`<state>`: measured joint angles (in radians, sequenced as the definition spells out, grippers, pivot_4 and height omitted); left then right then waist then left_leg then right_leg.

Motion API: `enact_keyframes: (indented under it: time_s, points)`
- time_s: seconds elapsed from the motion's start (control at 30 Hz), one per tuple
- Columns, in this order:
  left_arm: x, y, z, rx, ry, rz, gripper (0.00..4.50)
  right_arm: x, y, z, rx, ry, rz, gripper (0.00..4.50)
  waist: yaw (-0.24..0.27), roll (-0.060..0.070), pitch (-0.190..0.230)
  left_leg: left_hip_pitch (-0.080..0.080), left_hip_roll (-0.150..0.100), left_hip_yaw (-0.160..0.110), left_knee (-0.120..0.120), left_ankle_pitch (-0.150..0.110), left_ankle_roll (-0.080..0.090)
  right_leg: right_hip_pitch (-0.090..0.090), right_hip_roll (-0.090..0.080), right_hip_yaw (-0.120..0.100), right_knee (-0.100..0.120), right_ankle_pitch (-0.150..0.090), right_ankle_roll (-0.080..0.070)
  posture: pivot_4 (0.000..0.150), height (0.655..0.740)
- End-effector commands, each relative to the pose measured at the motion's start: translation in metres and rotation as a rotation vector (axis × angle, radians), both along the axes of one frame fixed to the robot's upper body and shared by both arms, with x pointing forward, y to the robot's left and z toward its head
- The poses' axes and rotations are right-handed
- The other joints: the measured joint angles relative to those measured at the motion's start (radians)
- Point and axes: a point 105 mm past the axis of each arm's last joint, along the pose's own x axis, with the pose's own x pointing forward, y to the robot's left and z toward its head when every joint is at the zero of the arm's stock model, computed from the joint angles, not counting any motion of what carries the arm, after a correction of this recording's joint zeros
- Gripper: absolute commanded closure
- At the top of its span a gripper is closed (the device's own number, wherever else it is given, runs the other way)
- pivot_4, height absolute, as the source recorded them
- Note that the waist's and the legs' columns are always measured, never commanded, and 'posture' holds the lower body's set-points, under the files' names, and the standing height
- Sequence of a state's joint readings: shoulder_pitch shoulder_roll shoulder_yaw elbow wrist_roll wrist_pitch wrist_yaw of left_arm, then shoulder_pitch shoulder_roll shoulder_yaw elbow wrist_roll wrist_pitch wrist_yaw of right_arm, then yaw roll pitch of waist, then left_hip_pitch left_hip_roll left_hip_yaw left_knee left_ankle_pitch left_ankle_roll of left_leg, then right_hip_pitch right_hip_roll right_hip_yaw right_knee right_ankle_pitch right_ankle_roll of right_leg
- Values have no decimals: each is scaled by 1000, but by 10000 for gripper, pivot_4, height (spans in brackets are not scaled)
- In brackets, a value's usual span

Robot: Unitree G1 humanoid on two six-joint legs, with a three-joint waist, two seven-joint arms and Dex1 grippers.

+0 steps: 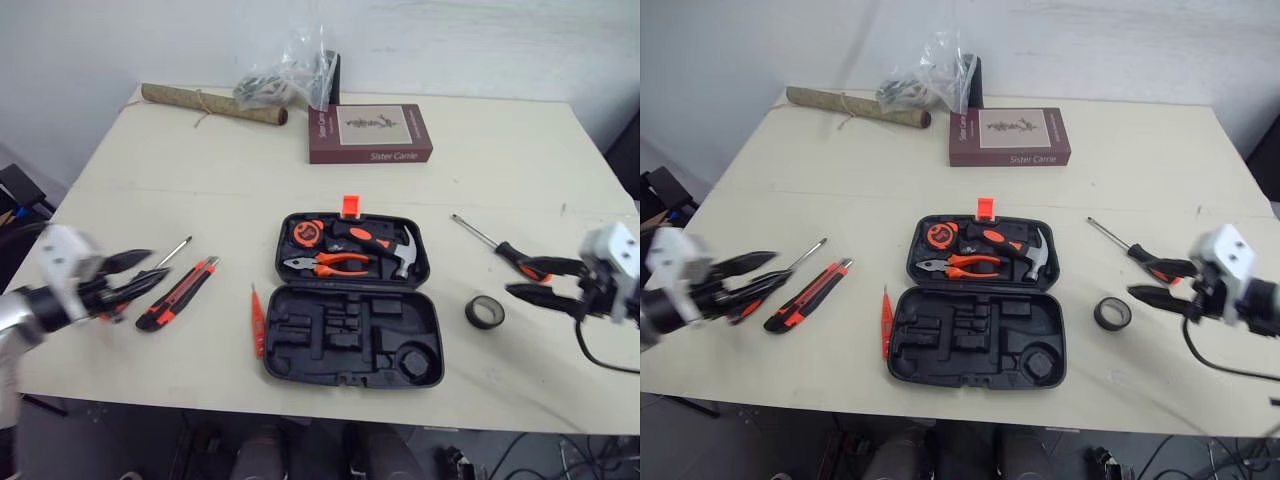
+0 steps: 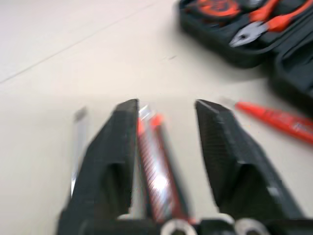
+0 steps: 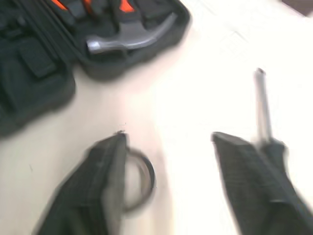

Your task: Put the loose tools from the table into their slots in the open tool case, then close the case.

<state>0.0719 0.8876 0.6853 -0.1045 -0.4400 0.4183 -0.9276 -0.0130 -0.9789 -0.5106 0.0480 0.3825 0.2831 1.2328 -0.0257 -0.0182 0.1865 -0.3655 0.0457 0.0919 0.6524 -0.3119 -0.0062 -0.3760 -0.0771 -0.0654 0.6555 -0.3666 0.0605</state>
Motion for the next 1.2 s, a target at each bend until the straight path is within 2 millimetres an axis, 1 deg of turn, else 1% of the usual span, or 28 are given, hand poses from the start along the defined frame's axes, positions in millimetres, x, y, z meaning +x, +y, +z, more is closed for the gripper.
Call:
enact_keyframes:
  time_s: [0.03, 0.07, 0.13, 0.17, 0.23, 0.33, 0.4, 0.47, 0.5, 0.6, 0.7, 0.77, 0.83, 0.9, 1.0, 1.1, 1.2]
  points:
    - [-29, 67, 8, 38, -44, 221, 4804, -24, -30, 9, 1, -137, -80, 0, 0, 0, 0, 0, 0, 0, -1, 0, 1, 0, 0, 0, 0, 0, 0, 1500, 7400]
    - [-42, 89, 5, 48, -34, 302, 151, -35, -43, 0, -3, -120, -122, 0, 0, 0, 0, 0, 0, 0, -2, 0, 0, 0, 0, 0, -1, 0, 0, 1500, 7400]
    - [-64, 119, 1, 61, -35, 406, 151, -53, -69, -15, -14, -102, -236, 0, -2, 0, 0, 0, 0, 1, -4, -1, 1, -1, 0, 0, -3, 0, 0, 1500, 7400]
    - [-74, 131, -2, 68, -30, 446, 151, -61, -82, -22, -19, -94, -293, 0, -3, -1, 0, 0, 0, 1, -5, -1, 1, -1, 0, 0, -4, 0, 0, 1500, 7400]
    - [-87, 143, -6, 67, -17, 488, 151, -72, -98, -29, -33, -105, -371, 0, -4, -1, 0, 1, 0, 2, -5, -2, 2, -1, -1, 1, -4, 0, 0, 1500, 7400]
    - [-97, 150, -11, 59, -4, 517, 151, -85, -117, -36, -38, -106, -466, 0, -5, -2, -1, 4, 0, 3, -5, -5, 2, 1, -2, 2, -2, 0, 0, 1500, 7400]
    - [-97, 148, -12, 51, -12, 507, 151, -85, -116, -39, -32, -122, -465, 0, -5, -3, -1, 7, 0, 4, -6, -5, 1, 2, -2, 3, -2, 0, 0, 1500, 7400]
    - [-94, 141, -14, 36, -11, 471, 151, -76, -101, -38, -4, -136, -404, 0, -5, -3, -1, 7, 1, 4, -7, -5, 1, 1, -1, 3, -2, -1, -1, 1500, 7400]
    - [-91, 136, -15, 28, 0, 447, 151, -70, -91, -37, 14, -133, -360, 0, -5, -3, -1, 7, 1, 4, -7, -5, 0, 1, -1, 3, -1, -1, -1, 1500, 7400]
    - [-77, 116, -13, 0, 28, 362, 151, -46, -52, -28, 70, -153, -206, 0, -12, -3, -1, 8, 2, 4, -8, -5, -1, 1, -1, 3, -1, -1, -2, 1500, 7400]
    - [-58, 90, -5, -22, 82, 247, 151, -26, -8, -3, 167, -260, -33, 0, -15, -2, -1, 8, 2, 4, -8, -5, -1, 1, -1, 3, 0, -1, -2, 1500, 7400]
    - [-47, 78, -2, -25, 121, 194, 151, -19, 20, 11, 233, -300, 72, 0, -12, -2, -1, 8, 1, 4, -8, -4, -2, 1, -1, 3, 1, -1, -2, 1500, 7400]
    - [-39, 74, -4, -32, 178, 185, 151, -18, 43, 19, 270, -336, 168, 0, -8, -2, -1, 7, 1, 3, -8, -4, -2, 0, 0, 3, 1, -1, -2, 1500, 7400]
    - [-29, 74, -14, -8, 256, 166, 151, -18, 73, 26, 310, -394, 275, 0, -1, -2, -1, 7, 1, 3, -8, -4, -2, 0, 0, 3, 1, -1, -2, 1500, 7400]
    - [-15, 78, -24, 6, 304, 159, 151, -21, 109, 29, 362, -456, 371, 0, -1, -2, -1, 7, 1, 3, -7, -4, -2, 0, 0, 2, 2, -1, -2, 1500, 7400]
    - [2, 76, -33, -11, 321, 135, 151, -30, 139, 31, 414, -506, 464, 0, -2, -3, -1, 6, 1, 3, -6, -4, -2, -1, 0, 2, 3, -1, -2, 1500, 7400]
    - [18, 67, -44, -4, 342, 90, 151, -39, 158, 22, 427, -502, 539, 0, -2, -4, -2, 5, 0, 4, -5, -3, -4, -1, 0, 2, 4, -1, -2, 1500, 7400]
